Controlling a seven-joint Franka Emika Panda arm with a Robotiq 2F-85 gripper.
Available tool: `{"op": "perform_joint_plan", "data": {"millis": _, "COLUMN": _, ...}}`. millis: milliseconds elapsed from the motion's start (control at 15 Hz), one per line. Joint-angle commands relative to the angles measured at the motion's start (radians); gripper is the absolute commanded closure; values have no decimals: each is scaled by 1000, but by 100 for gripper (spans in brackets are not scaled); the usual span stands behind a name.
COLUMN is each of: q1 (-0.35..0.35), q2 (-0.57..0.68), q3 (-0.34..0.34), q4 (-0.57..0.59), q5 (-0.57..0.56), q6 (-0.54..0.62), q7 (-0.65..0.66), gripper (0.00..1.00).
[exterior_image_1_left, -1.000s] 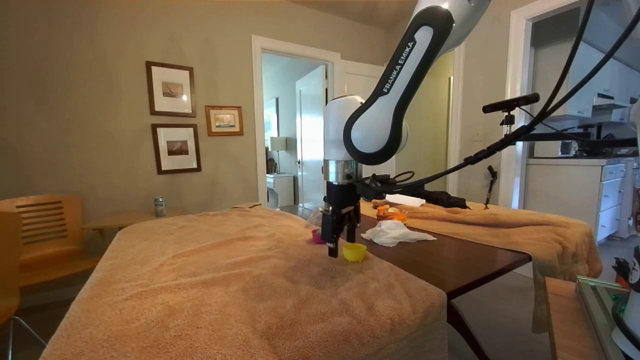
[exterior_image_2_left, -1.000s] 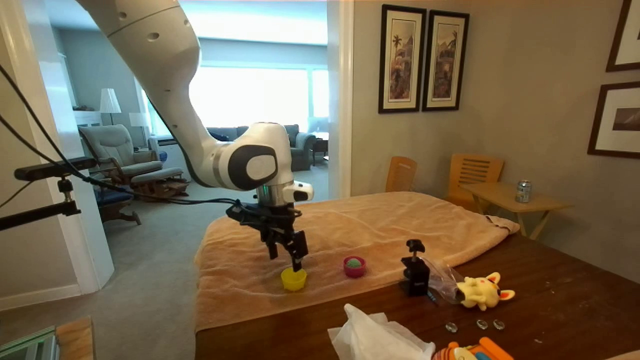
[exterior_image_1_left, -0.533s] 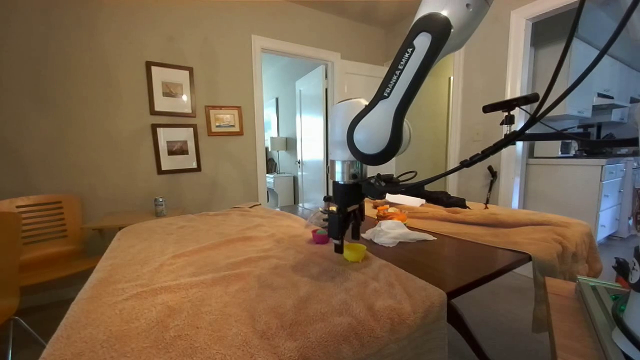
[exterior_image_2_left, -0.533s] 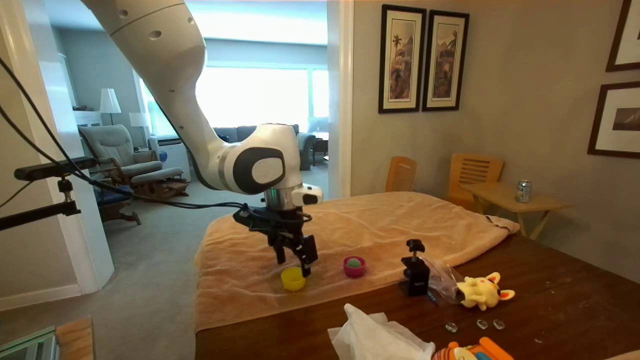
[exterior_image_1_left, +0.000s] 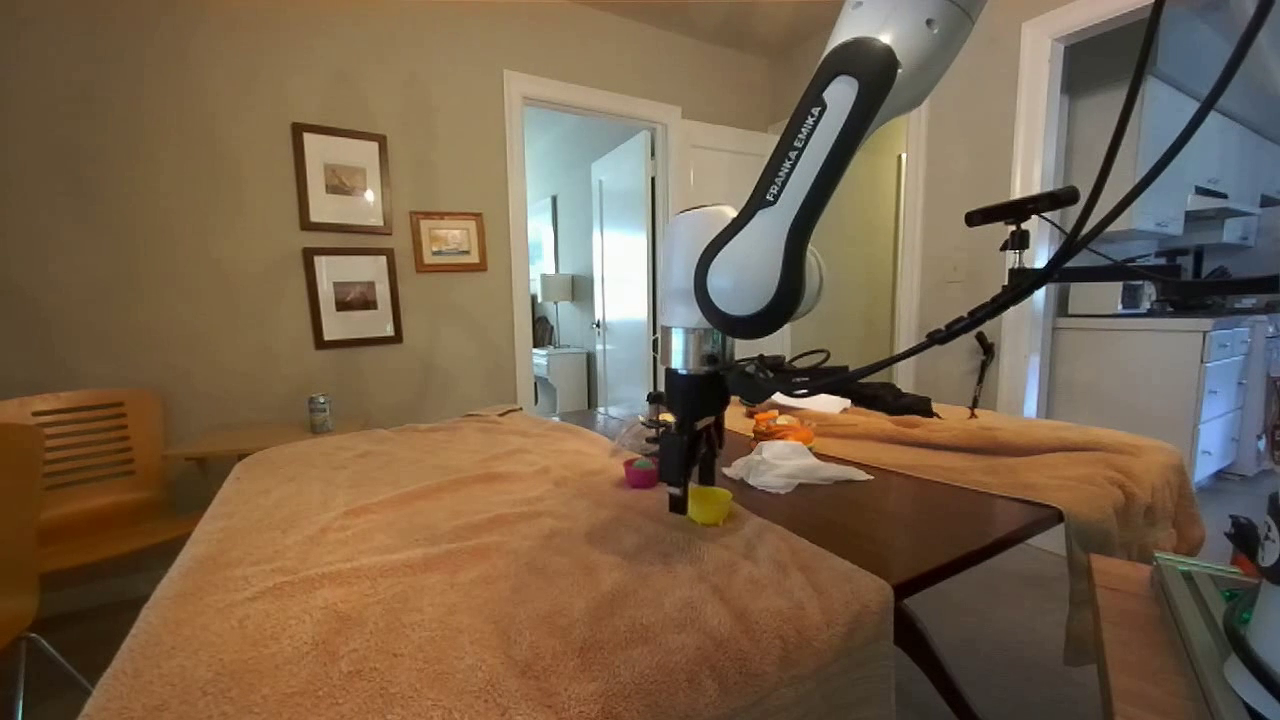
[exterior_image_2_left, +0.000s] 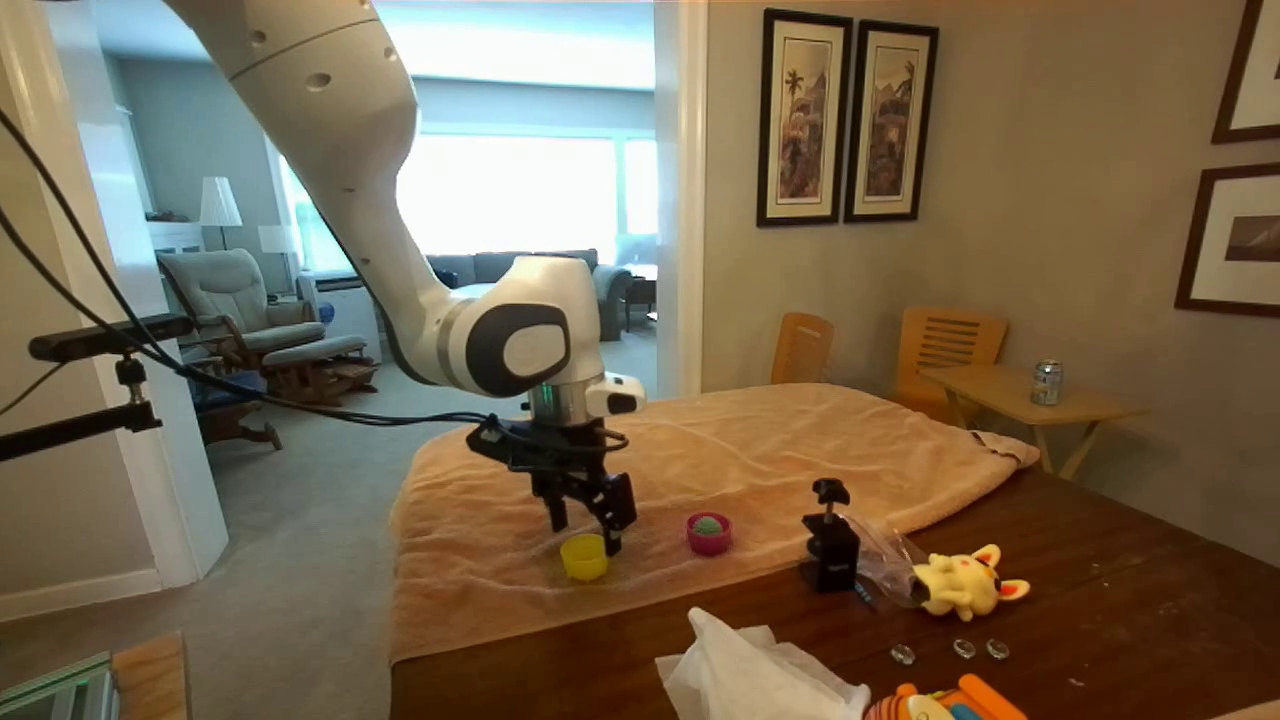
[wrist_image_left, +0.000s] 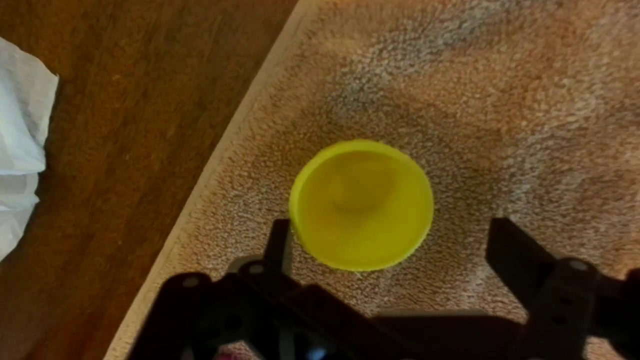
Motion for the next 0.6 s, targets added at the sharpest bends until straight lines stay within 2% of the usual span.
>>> {"op": "perform_joint_plan", "data": {"millis": 0, "q1": 29, "q2": -43, "q3": 10, "q4": -10, "q5": -15, "q6": -8, "q7": -7, "gripper": 0}}
{"op": "perform_joint_plan", "data": {"millis": 533, "q1": 45, "q2": -46, "q3": 14, "q4": -19, "q5": -15, "q6": -10, "q7": -13, "gripper": 0}}
